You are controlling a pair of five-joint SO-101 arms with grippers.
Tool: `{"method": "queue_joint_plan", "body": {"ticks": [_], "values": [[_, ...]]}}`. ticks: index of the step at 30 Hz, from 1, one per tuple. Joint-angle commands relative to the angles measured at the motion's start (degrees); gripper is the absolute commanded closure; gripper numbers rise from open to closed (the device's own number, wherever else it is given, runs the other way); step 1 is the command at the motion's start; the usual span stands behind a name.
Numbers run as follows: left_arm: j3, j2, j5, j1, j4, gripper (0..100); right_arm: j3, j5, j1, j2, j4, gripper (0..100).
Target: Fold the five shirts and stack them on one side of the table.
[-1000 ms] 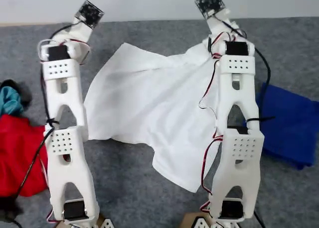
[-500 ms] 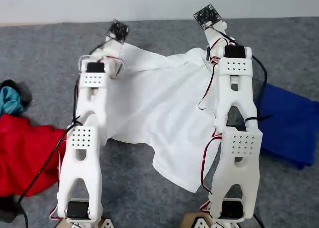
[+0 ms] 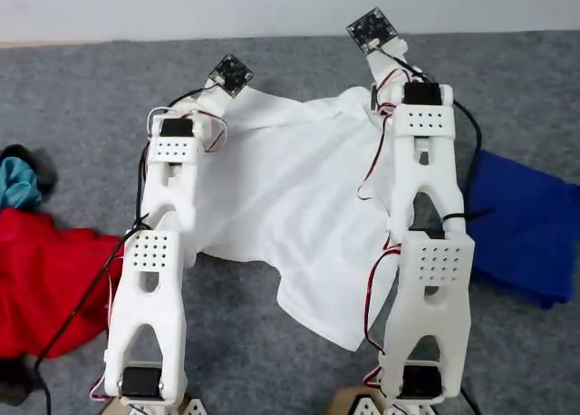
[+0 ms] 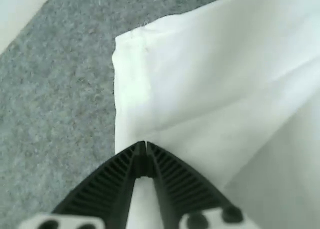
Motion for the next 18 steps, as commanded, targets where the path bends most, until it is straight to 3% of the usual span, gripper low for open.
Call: {"method": "queue_joint_plan", "body": {"ticks": [1,4,8,12,18], "values": [[-6.7,-2.5,3.2,-1.1,4.2,99,-3.8,0.3,0.1,-1.5,0.7,97.6],[-12.4,-2.8,8.0,-1.1,8.7,97,-5.6,-0.4,0.5,-1.7,4.7,85.7],[-21.3,-2.8,11.4,-1.1,14.8,91,-10.3,-9.5,2.7,-2.1,7.5,72.0],[-25.2,-4.1,12.0,-1.1,18.5,91,-16.8,-10.0,4.4,-2.2,13.1,70.9],[-25.1,-11.2,14.4,-1.3,29.6,91,-29.4,-10.0,4.4,-2.2,30.0,70.9]]}}
